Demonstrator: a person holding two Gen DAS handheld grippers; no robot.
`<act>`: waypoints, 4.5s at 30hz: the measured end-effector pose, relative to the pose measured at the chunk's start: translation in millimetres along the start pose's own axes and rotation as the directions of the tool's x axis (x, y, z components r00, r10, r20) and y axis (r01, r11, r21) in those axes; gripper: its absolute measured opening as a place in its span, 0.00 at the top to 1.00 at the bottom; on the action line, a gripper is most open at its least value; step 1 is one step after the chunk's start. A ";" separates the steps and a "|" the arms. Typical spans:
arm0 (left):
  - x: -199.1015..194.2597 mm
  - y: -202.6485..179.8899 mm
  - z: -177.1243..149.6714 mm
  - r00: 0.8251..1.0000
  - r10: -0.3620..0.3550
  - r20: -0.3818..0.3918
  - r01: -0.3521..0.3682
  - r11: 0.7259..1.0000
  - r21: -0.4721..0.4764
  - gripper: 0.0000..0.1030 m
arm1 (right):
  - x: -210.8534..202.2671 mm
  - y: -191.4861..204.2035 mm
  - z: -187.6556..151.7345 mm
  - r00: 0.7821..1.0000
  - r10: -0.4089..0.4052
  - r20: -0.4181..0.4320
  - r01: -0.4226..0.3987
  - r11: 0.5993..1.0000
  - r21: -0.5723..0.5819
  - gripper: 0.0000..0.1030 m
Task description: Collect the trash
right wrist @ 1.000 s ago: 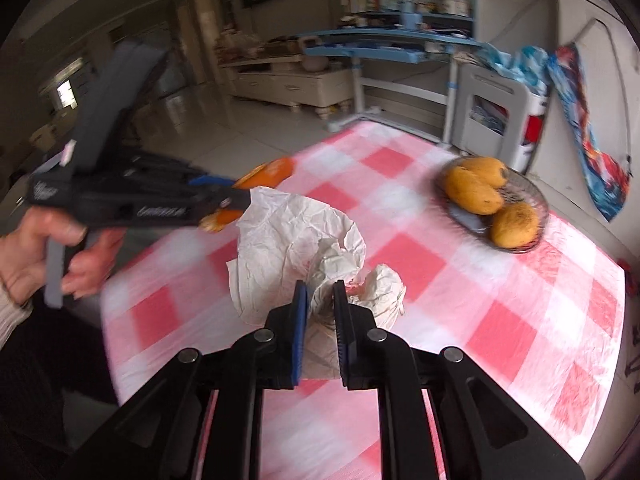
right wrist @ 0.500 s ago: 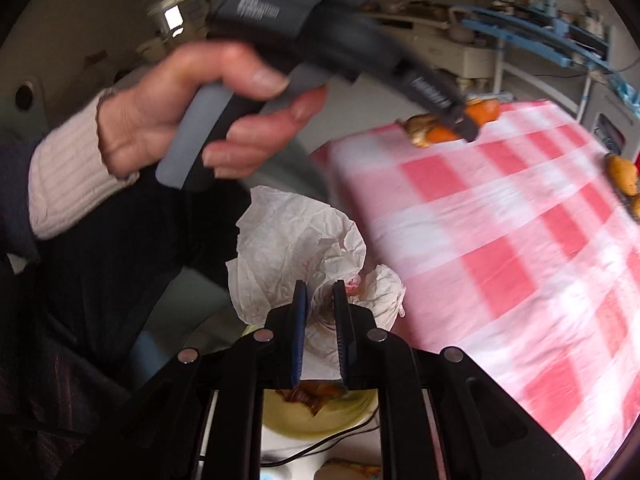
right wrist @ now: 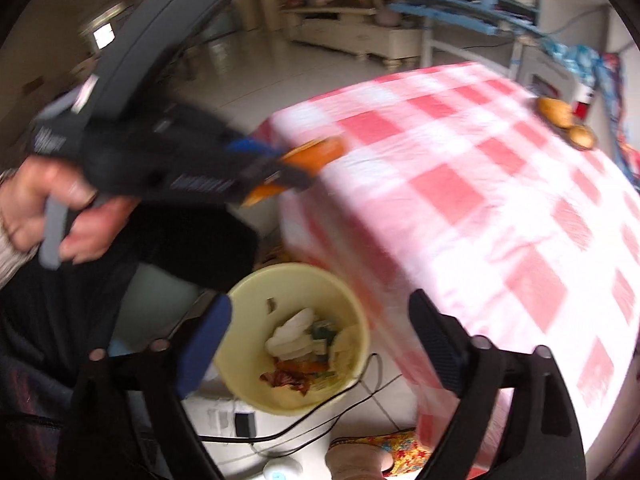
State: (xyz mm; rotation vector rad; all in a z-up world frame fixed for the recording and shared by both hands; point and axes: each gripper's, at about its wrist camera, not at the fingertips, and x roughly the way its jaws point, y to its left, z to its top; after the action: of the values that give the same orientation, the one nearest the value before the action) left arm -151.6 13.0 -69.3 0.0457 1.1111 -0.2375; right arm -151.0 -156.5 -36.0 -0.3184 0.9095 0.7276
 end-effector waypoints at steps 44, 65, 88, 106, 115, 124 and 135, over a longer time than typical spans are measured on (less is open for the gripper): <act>-69.9 -27.1 -13.7 0.917 0.151 0.369 -0.102 0.984 -0.149 0.07 | -48.5 2.9 -39.5 0.792 -0.587 0.165 0.482 0.769 0.420 0.08; -68.8 -26.3 -17.5 0.906 0.197 0.375 -0.158 0.978 -0.133 0.07 | -43.6 8.1 -38.8 0.776 -0.608 0.167 0.507 0.759 0.408 0.08; -71.2 -32.3 -15.6 0.895 0.223 0.387 -0.190 0.974 -0.122 0.07 | -39.4 9.2 -37.8 0.776 -0.611 0.154 0.515 0.756 0.404 0.08; -71.8 -34.3 -15.8 0.894 0.224 0.389 -0.189 0.974 -0.127 0.07 | -37.7 9.2 -38.3 0.777 -0.611 0.154 0.513 0.756 0.407 0.08; -71.8 -35.3 -15.8 0.893 0.226 0.389 -0.191 0.974 -0.125 0.07 | -38.4 8.9 -38.4 0.778 -0.609 0.155 0.512 0.757 0.406 0.08; -71.6 -37.7 -15.2 0.895 0.225 0.386 -0.192 0.974 -0.124 0.07 | -38.4 11.6 -36.1 0.776 -0.611 0.158 0.516 0.758 0.400 0.08; -71.5 -37.8 -15.0 0.894 0.228 0.387 -0.194 0.973 -0.124 0.07 | -38.7 11.7 -36.0 0.775 -0.612 0.157 0.517 0.757 0.399 0.08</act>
State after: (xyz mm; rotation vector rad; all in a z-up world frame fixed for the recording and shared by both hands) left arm -202.9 -9.5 -9.1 0.0419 0.6984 -0.0015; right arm -196.3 -184.3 -25.5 -0.1656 0.5955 0.0305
